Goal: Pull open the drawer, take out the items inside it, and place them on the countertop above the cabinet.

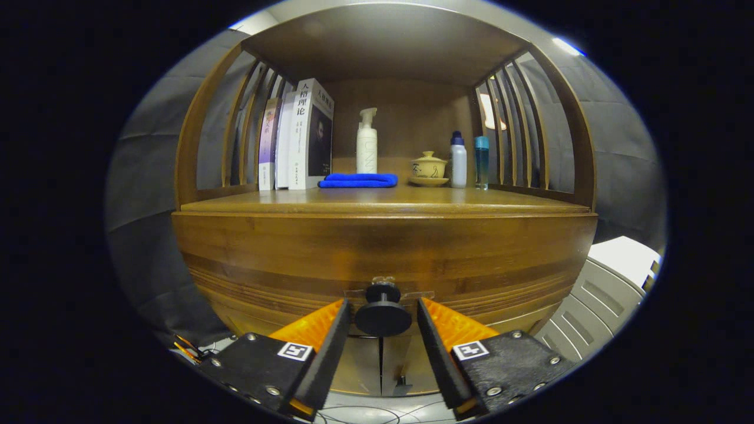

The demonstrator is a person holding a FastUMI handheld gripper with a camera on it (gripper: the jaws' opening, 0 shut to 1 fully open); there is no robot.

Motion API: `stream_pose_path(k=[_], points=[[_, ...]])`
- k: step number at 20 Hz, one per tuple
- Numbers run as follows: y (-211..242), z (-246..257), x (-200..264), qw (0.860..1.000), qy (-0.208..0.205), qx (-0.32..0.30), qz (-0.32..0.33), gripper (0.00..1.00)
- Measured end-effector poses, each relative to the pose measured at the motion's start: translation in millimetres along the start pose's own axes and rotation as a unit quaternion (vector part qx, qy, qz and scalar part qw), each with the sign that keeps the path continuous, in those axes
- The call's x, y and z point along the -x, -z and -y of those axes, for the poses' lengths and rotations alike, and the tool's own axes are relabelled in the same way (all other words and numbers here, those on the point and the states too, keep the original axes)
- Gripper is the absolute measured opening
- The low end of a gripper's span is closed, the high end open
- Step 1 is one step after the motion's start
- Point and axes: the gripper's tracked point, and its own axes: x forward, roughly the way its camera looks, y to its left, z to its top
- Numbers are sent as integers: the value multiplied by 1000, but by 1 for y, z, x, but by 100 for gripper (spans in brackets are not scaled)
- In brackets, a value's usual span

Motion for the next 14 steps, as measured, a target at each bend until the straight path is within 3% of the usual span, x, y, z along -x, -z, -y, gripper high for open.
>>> stream_pose_path(k=[2, 14], points=[[2, 1, -1, 1000, 2, 2, -5, 51], [5, 3, 1, 1000, -5, 12, -8, 26]])
